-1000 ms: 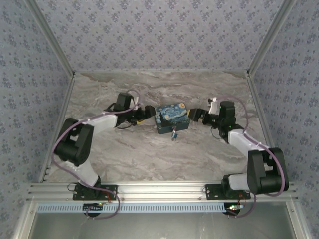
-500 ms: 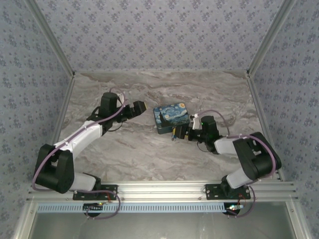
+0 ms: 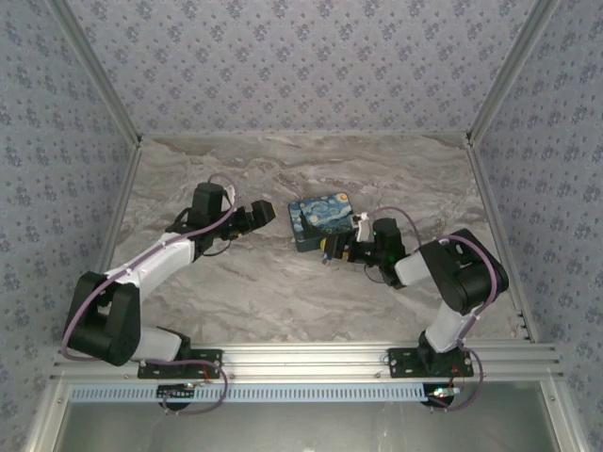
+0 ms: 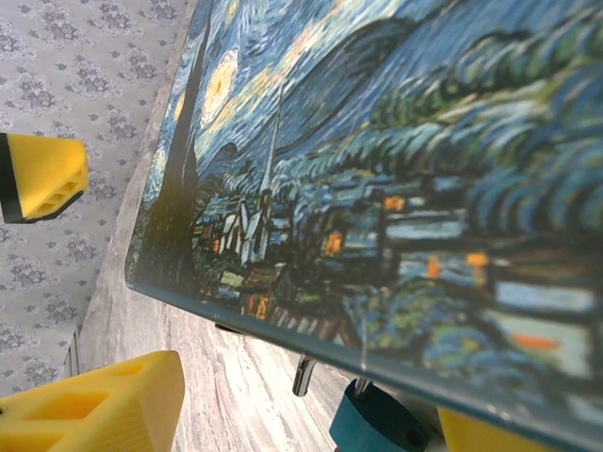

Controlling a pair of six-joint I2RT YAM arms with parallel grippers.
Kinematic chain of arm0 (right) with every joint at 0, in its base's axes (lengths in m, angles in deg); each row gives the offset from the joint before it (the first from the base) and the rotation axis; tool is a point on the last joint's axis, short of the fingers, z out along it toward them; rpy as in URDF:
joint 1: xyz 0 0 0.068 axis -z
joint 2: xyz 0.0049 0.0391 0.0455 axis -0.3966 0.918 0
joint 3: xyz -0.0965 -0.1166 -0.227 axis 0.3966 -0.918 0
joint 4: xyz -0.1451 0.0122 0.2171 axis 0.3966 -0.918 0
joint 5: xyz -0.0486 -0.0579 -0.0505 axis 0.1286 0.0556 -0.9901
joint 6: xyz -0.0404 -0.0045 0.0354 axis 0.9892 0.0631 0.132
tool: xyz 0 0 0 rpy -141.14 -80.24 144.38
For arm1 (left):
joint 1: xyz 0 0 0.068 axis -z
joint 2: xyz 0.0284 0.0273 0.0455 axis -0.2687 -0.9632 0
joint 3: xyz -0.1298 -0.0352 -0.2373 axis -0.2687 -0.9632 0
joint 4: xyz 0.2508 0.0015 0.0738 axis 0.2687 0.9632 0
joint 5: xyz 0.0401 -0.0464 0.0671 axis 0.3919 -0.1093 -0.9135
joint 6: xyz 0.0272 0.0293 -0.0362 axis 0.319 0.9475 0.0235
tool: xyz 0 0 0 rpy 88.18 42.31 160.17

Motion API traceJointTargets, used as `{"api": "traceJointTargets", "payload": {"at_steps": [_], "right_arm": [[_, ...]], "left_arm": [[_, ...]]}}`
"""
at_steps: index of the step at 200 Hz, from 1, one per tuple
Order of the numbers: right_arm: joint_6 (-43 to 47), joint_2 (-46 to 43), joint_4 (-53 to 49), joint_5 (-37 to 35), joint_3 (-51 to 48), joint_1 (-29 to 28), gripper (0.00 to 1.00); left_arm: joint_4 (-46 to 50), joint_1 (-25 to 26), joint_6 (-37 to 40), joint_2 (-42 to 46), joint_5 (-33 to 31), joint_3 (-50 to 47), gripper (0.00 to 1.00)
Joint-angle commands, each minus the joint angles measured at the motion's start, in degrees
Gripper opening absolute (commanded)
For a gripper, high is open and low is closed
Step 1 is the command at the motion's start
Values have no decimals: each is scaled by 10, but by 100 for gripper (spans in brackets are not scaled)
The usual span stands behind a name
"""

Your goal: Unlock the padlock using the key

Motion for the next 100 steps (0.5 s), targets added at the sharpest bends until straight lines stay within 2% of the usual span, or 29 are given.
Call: {"api": "traceJointTargets", "payload": {"at_steps": [1, 100], "right_arm": [[-9, 13, 15, 16, 11, -10, 70], [-19, 19, 61, 20, -2, -12, 54]], "left_arm": [[-20, -4, -8, -16, 3, -1, 99], [-32, -4, -17, -30, 12, -5, 99]]}}
